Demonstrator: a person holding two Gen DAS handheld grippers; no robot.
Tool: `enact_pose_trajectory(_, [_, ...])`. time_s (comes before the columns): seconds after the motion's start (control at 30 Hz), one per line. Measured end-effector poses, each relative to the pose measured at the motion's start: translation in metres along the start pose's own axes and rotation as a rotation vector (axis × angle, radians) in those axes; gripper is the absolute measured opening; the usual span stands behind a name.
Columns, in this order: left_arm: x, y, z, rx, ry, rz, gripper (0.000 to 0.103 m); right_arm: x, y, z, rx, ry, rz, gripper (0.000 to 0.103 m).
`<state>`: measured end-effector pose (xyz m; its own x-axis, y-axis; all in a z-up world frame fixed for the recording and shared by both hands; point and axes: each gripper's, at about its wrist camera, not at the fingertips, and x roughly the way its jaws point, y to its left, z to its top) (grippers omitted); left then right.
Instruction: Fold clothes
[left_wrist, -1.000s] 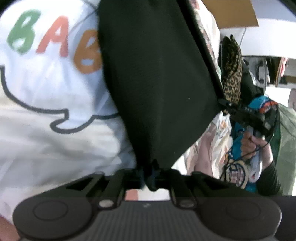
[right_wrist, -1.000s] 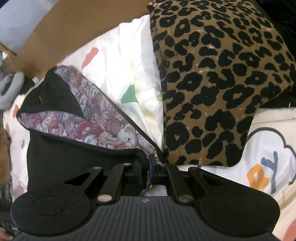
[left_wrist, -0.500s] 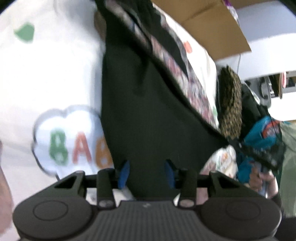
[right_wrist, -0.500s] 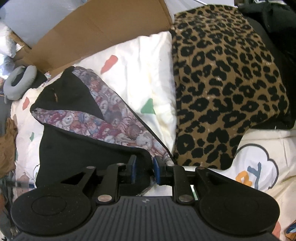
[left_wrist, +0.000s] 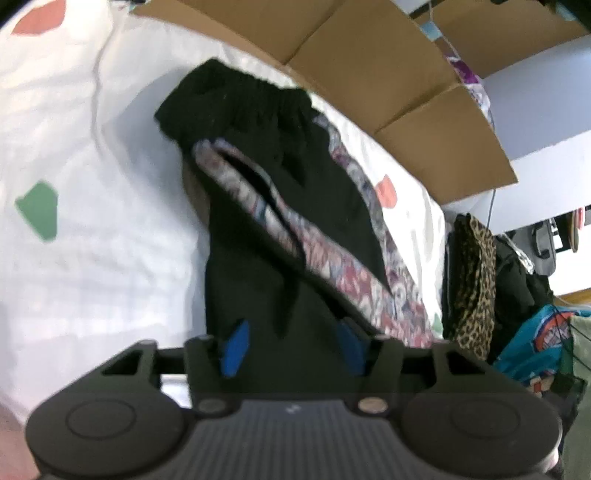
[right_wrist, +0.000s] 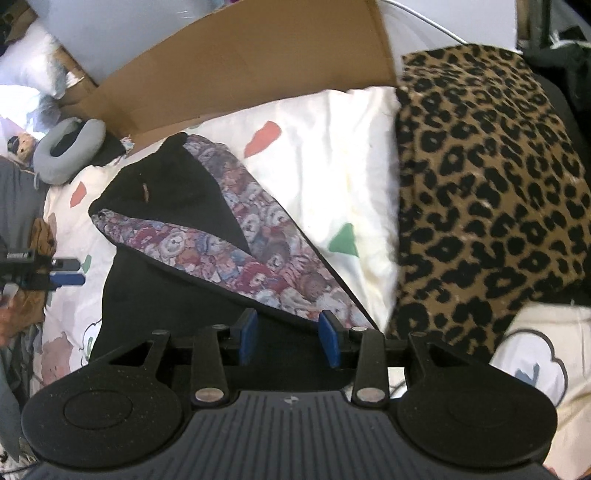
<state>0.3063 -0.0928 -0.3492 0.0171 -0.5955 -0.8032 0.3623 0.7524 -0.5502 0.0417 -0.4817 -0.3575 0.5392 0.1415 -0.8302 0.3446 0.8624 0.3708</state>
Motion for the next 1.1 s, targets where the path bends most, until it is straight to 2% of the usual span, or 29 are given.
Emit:
enact_pose_trajectory(0.07, [0.002,0.000,0.008,0.016,-0.024,0.001,0.073,0.004,0.007,0.001,-0.021,0.002,0.006,0.044])
enact_pose_trajectory(0.17, [0.005,0.001,0.020,0.040,-0.060,0.004,0.073,0.013,0.020,0.002,-0.065,0.013,0.012,0.046])
enact_pose_trajectory(0.23, [0.007,0.001,0.028,0.056,-0.085,0.005,0.073,0.019,0.029,0.001,-0.099,0.023,0.015,0.053])
enact_pose_trajectory(0.37, [0.014,0.012,0.040,0.019,-0.133,-0.020,0.074,0.033,0.047,-0.001,-0.164,0.032,0.016,0.056])
enact_pose_trajectory(0.47, [0.016,0.022,0.045,0.001,-0.185,-0.005,0.073,0.041,0.057,-0.003,-0.188,0.024,0.022,0.058])
enact_pose_trajectory(0.73, [0.020,0.053,0.049,-0.110,-0.283,-0.057,0.072,0.061,0.062,-0.010,-0.215,0.017,-0.011,0.060])
enact_pose_trajectory(0.77, [0.021,0.055,0.050,-0.121,-0.288,-0.068,0.069,0.063,0.062,-0.011,-0.222,0.017,-0.018,0.060])
enact_pose_trajectory(0.83, [0.024,0.061,0.054,-0.143,-0.287,-0.095,0.052,0.065,0.061,-0.012,-0.235,0.016,-0.033,0.061])
enact_pose_trajectory(0.87, [0.026,0.061,0.055,-0.149,-0.277,-0.097,0.029,0.067,0.061,-0.013,-0.242,0.015,-0.040,0.062])
enact_pose_trajectory(0.9, [0.028,0.062,0.057,-0.155,-0.267,-0.098,0.012,0.067,0.060,-0.013,-0.242,0.013,-0.043,0.063])
enact_pose_trajectory(1.1, [0.018,0.039,0.068,-0.066,-0.274,-0.082,0.008,0.071,0.056,-0.015,-0.250,0.009,-0.062,0.063])
